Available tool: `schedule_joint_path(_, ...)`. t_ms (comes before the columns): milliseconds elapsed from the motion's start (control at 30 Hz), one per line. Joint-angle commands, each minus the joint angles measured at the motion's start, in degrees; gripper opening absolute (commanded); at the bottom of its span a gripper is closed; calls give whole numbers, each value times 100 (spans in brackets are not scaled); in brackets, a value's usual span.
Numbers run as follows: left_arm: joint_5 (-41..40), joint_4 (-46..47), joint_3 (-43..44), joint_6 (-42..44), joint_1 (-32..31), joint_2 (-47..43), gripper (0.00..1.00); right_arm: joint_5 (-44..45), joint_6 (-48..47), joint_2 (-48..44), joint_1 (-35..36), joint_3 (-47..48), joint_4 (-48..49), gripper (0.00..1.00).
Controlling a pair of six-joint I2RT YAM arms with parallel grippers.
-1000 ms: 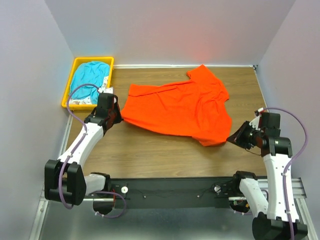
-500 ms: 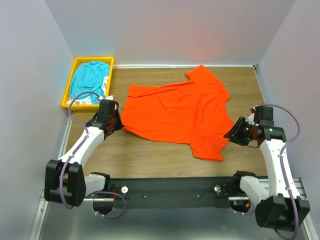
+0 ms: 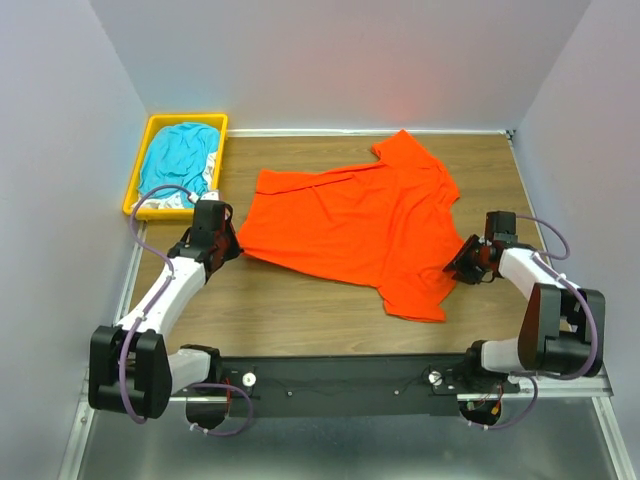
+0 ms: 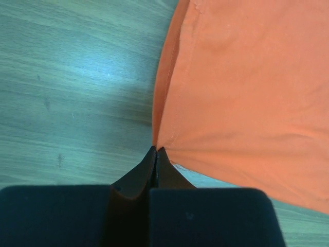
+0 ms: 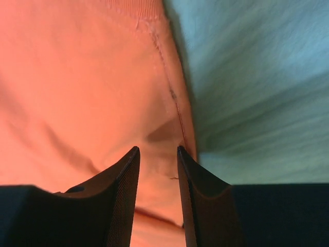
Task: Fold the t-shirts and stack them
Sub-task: Flatten the tshirt out
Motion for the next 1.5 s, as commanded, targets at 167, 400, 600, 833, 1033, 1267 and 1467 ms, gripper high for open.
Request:
schedule_joint_path(167, -186, 408, -280, -66, 122, 160, 0, 1680, 129, 429, -181, 143, 589, 43)
schedule_joint_path(400, -133, 487, -290, 4, 131, 2, 26, 512, -681, -572, 211, 434, -114, 47)
schedule_joint_path(600, -361, 355, 0, 162, 131, -165, 55, 836, -365, -1074, 2046, 583, -975, 43)
schedule_joint_path(833, -353, 627, -148, 557, 113, -788, 55, 1328, 531, -865, 3895, 513, -1108, 35)
schedule_joint_path(1033, -54, 988, -360, 733, 104, -1106, 54, 1891, 997, 23, 5179, 820, -1108, 34)
schedule_joint_path(1267, -28, 1146, -412, 769, 104, -1115, 53, 2427, 1226, 727, 5531, 1031, -1126, 33)
schedule_joint_path(1467, 7, 1164, -412, 786, 104, -1079, 52, 2524, 1253, 999, 5575, 1014, -1117, 30)
